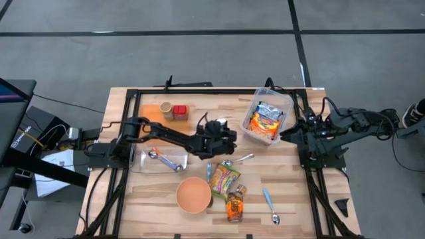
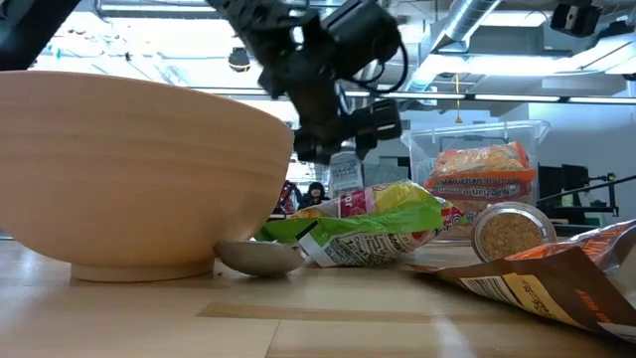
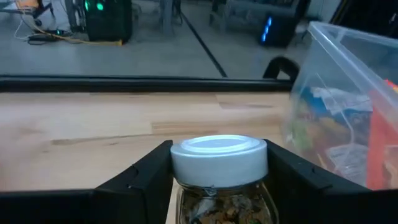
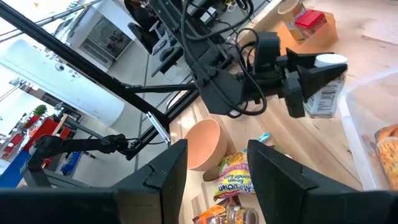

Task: Pick & Place Food Item
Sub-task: Put the white seasoning bottle into the orange bin

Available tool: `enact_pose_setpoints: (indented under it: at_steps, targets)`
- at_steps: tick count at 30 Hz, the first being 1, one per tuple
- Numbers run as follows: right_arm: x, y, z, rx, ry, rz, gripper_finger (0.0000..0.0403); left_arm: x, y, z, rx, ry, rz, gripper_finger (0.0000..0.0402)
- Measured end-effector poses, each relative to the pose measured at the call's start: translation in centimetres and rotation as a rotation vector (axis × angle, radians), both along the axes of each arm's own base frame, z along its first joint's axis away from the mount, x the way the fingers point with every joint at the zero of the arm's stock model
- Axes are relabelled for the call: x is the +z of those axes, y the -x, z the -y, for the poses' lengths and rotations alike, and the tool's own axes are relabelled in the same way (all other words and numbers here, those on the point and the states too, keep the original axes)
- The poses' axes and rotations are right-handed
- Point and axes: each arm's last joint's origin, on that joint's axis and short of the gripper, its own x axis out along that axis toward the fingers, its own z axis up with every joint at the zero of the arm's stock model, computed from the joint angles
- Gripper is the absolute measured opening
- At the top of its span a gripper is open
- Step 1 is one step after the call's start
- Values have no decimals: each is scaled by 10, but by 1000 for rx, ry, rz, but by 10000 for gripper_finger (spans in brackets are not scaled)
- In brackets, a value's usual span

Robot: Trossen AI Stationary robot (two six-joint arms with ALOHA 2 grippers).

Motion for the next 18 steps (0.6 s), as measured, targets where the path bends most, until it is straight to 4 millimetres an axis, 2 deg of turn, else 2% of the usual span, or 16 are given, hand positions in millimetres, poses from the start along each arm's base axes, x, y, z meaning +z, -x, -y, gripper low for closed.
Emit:
enact_pose_setpoints:
  at_steps: [5, 10, 18]
  targets:
    - [-2, 1, 0, -6, -17, -18, 163, -21, 14, 0, 30, -37, 35, 197]
    - [-3, 1, 0, -12, -32, -33, 163, -31, 21, -1, 27, -57, 61, 197]
    - [-7, 2, 1, -20, -41, -78, 163, -19, 15, -9, -76, -196, -106, 197]
